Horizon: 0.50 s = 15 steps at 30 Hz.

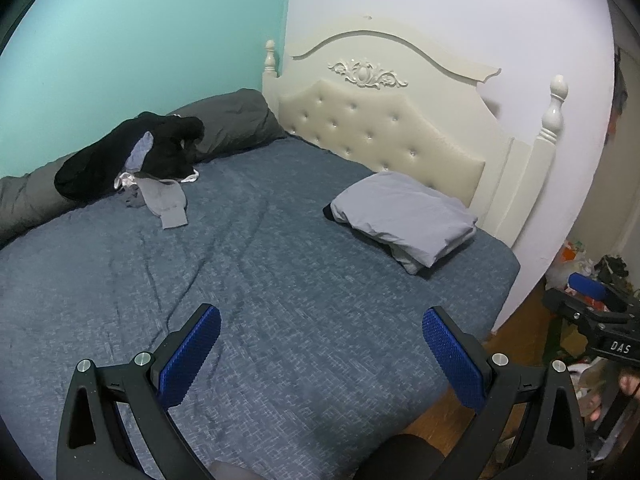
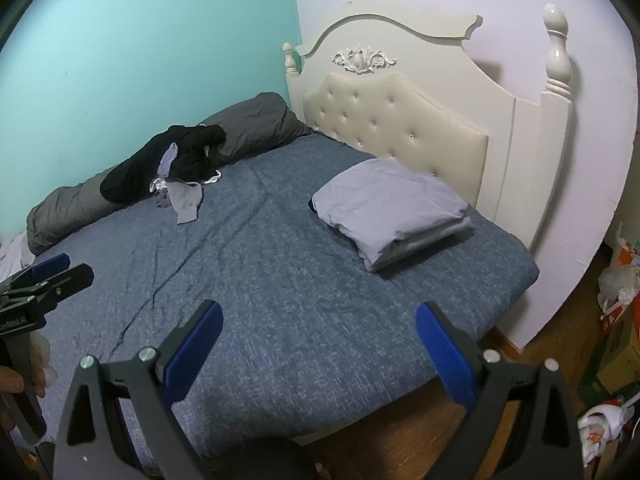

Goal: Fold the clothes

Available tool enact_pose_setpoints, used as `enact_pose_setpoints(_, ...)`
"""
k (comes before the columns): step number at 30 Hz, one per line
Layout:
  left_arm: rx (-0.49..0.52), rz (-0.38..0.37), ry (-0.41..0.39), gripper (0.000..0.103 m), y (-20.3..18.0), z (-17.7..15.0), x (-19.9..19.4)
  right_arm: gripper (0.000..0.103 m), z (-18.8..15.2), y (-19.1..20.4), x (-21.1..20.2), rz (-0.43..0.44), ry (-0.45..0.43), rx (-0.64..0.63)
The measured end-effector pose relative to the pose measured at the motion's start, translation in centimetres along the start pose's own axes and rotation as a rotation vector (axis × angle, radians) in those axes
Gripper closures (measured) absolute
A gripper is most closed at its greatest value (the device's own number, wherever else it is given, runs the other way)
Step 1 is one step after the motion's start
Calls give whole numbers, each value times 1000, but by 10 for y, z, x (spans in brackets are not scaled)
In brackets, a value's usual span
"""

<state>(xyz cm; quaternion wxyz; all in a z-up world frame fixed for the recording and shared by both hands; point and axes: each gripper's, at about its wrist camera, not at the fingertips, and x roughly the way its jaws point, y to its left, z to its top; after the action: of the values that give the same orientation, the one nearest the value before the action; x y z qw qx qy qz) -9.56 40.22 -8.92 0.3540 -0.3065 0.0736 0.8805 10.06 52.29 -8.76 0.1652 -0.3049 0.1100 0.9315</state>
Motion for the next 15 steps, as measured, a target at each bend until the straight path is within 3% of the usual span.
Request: enact_pose_setpoints(15, 1, -2, -33, 0, -2, -9, -12, 5, -8, 4, -16, -8, -36, -2)
